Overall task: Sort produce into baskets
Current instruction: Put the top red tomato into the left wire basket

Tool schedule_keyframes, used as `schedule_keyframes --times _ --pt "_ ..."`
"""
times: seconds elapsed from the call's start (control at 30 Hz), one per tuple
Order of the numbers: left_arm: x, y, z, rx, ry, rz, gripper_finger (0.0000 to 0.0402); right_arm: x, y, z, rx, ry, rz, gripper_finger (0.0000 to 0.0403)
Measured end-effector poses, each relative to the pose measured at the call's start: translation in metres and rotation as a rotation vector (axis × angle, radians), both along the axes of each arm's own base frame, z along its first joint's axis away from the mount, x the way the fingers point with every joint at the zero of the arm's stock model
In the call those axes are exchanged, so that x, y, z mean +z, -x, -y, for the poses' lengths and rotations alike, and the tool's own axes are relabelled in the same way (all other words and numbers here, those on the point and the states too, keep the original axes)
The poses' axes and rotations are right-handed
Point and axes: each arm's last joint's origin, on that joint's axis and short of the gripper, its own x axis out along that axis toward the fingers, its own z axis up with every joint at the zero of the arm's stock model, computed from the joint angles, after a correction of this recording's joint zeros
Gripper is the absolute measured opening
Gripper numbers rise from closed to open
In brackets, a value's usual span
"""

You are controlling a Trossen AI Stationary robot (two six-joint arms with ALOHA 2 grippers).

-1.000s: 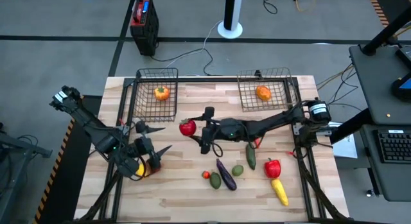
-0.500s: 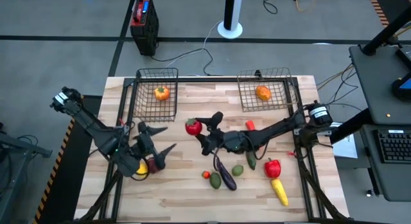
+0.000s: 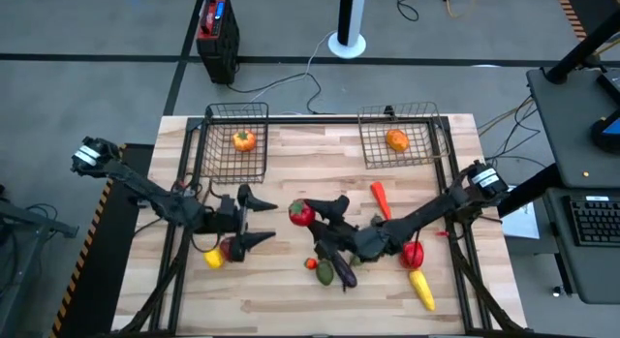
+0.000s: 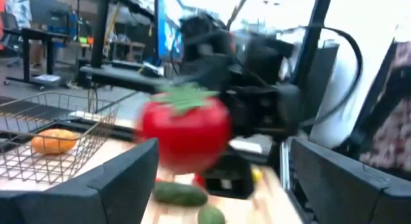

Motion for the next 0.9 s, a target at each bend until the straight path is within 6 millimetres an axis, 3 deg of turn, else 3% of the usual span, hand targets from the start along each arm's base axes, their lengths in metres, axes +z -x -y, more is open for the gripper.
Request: schedule_keyframes --times 0.17,0.33,0.67,0.9 --pt "-0.01 0.002 -0.007 0.024 -0.012 0.054 0.0333 0.011 0.002 -0.007 0.04 -0.003 0.04 0.0304" --pt "-0.005 -0.004 -0.006 0.028 0.019 0.07 0.0333 0.013 0.0 -0.006 0.048 0.034 0.024 0.0304" --pt "0.0 -0.035 0.006 0.111 -0.124 0.026 0.0333 0.015 -0.002 -0.004 0.04 0.044 0.022 0.0304" --pt "0.002 -0.051 0.004 0.171 -0.118 0.017 0.0333 0.014 -0.002 -0.004 0.036 0.044 0.021 0.0304"
